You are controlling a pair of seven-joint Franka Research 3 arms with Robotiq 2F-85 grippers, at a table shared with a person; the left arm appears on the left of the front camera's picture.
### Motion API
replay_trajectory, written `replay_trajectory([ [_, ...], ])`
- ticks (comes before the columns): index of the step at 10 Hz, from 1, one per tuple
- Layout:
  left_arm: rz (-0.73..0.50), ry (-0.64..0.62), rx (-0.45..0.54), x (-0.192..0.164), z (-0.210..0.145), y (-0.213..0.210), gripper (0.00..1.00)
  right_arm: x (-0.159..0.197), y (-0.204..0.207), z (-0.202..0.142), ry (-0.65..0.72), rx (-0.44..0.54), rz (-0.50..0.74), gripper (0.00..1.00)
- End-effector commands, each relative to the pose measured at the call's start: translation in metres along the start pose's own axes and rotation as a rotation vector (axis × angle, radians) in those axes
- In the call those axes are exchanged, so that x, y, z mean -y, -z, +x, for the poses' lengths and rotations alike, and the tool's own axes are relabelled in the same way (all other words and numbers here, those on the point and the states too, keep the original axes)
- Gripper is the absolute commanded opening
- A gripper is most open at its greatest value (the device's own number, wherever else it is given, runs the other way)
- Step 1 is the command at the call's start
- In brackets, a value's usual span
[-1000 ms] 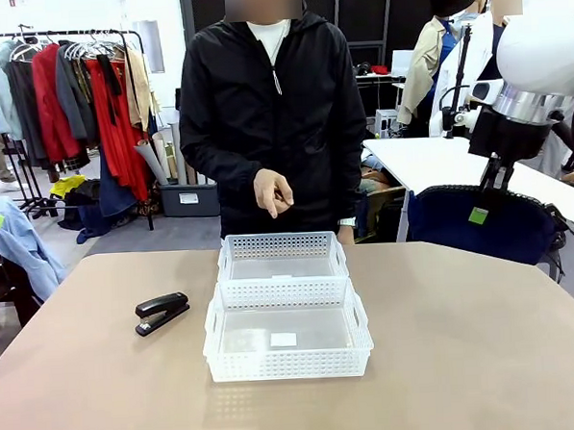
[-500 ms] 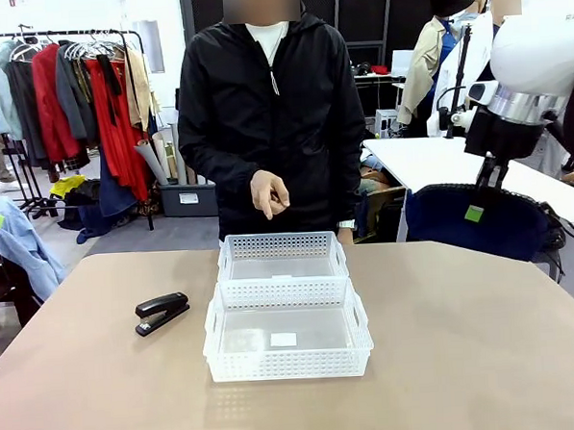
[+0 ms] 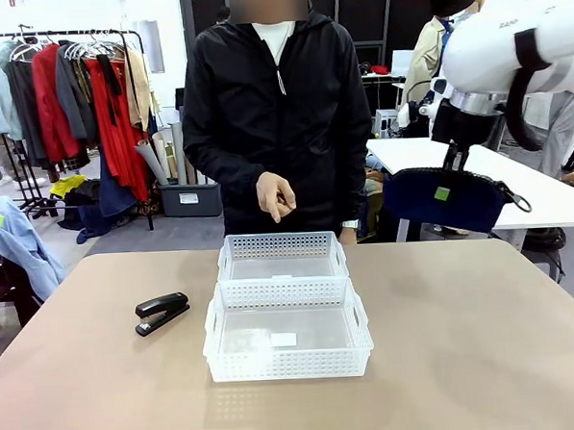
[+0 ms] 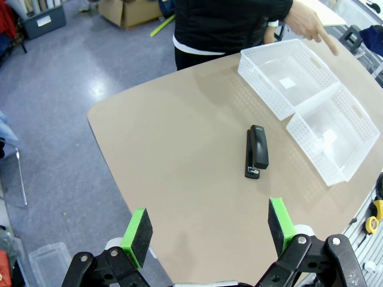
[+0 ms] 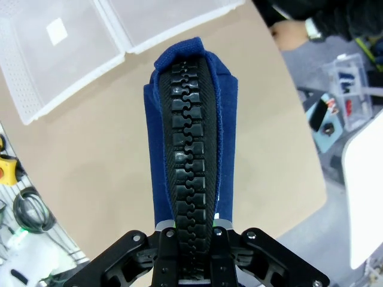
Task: Distribute items into two baskets.
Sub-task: Move the picked Pencil pouch towards the Organizing basket indicated by the person, stopping as directed.
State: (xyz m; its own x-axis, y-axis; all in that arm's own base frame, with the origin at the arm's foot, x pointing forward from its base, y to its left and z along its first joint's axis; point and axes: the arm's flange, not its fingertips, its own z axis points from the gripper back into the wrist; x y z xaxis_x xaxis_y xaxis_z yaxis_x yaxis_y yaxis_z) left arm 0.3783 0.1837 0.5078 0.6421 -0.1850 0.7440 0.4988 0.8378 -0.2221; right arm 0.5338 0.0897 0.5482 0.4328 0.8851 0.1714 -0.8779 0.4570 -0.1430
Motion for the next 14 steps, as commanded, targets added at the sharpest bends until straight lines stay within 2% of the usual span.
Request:
replay_trajectory([
  [1, -0.016, 0.014, 0.026, -0.002, -0.001, 0.001, 1.0, 0.02, -0.002, 0.019, -0.106, -0.009, -0.023, 0.0],
  [4, -0.016, 0.014, 0.026, -0.002, -0.001, 0.001, 1.0, 0.033, 0.019, 0.054, -0.197, 0.041, 0.015, 0.0],
  [12, -0.016, 0.014, 0.026, -0.002, -0.001, 0.001, 1.0, 0.033, 0.072, 0.133, -0.403, 0.047, 0.24, 0.0],
  [13, -0.016, 0.014, 0.026, -0.002, -0.001, 0.001, 1.0, 0.031, 0.067, 0.123, -0.451, 0.036, 0.261, 0.0],
  [14, -0.016, 0.014, 0.026, -0.002, -0.001, 0.001, 1.0, 0.022, 0.044, 0.088, -0.459, -0.012, 0.275, 0.0],
])
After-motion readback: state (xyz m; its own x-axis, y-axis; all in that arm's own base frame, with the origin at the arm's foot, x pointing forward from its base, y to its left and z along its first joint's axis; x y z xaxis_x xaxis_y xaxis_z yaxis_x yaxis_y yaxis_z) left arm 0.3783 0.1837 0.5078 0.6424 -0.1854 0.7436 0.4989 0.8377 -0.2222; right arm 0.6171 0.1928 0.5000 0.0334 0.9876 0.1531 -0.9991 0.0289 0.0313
